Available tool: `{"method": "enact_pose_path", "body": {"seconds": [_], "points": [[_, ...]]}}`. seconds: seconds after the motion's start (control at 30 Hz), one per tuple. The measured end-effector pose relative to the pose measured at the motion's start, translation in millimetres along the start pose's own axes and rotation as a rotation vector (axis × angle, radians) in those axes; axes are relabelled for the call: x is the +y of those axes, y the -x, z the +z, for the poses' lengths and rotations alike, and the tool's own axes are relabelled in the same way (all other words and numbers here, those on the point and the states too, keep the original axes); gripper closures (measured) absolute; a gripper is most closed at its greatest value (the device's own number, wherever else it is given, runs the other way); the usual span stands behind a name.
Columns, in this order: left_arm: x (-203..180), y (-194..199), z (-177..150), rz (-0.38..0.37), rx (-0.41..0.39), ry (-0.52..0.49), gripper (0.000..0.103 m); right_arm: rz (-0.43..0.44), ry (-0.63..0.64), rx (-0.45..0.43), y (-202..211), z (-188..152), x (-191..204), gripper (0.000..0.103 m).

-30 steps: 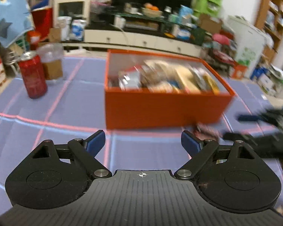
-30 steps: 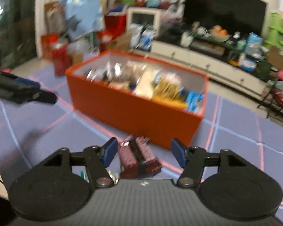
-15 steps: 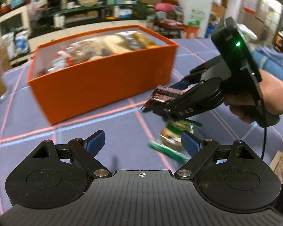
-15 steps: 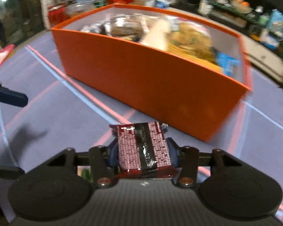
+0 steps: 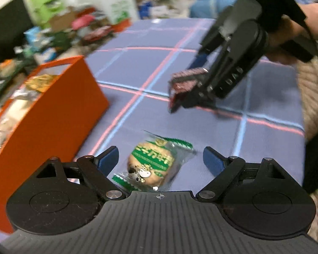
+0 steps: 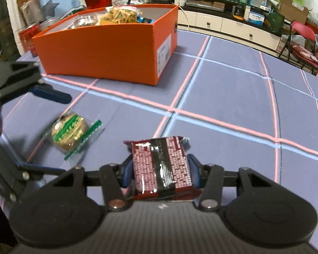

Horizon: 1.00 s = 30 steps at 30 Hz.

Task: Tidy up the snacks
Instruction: 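Grasp the brown wafer packet with the right tool while the left tool grasps the green cookie packet, then carry both packets over the orange box and open both tools to drop them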

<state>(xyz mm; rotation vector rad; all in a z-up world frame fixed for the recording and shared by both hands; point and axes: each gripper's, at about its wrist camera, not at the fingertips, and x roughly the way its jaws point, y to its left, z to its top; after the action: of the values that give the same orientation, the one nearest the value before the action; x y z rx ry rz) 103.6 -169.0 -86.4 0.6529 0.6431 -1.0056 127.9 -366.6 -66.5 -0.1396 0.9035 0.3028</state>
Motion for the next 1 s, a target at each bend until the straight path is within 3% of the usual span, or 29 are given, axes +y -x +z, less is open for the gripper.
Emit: {"method": "enact_pose_path", "body": {"seconds": [0.1,0.2,0.3,0.4,0.53,0.63,0.7,0.73,0.83,1.0], "points": [[18,-9,-2,-0.076,0.023,0.038,0.033,0.005,-0.001,-0.006,1,1,0,0.049],[23,-11,1,-0.113,0.070,0.123,0.043,0.003,-0.007,-0.007,-3,5,0,0.048],[9,4,-2,-0.104,0.058,0.177,0.035,-0.008,-0.014,-0.007,-5,6,2,0.047],[-1,14,-4,-0.045,0.024,0.247,0.028,-0.022,-0.035,-0.029,-4,3,3,0.046],[11,4,-1,0.003,0.041,0.459,0.028,-0.045,-0.060,-0.061,-3,-2,6,0.046],[18,-10,1,0.038,0.077,0.502,0.044,-0.052,-0.062,-0.061,-4,-3,7,0.047],[16,-10,3,0.071,0.068,0.496,0.063,-0.064,-0.063,-0.058,-2,-3,8,0.053],[14,-8,5,0.093,0.073,0.489,0.080,-0.067,-0.072,-0.052,-1,-3,8,0.053],[10,-2,6,0.119,0.097,0.522,0.080,-0.068,-0.098,-0.049,6,-3,8,0.054],[14,43,6,0.300,0.034,0.637,0.080,-0.103,-0.151,-0.179,55,17,23,0.054]]}}
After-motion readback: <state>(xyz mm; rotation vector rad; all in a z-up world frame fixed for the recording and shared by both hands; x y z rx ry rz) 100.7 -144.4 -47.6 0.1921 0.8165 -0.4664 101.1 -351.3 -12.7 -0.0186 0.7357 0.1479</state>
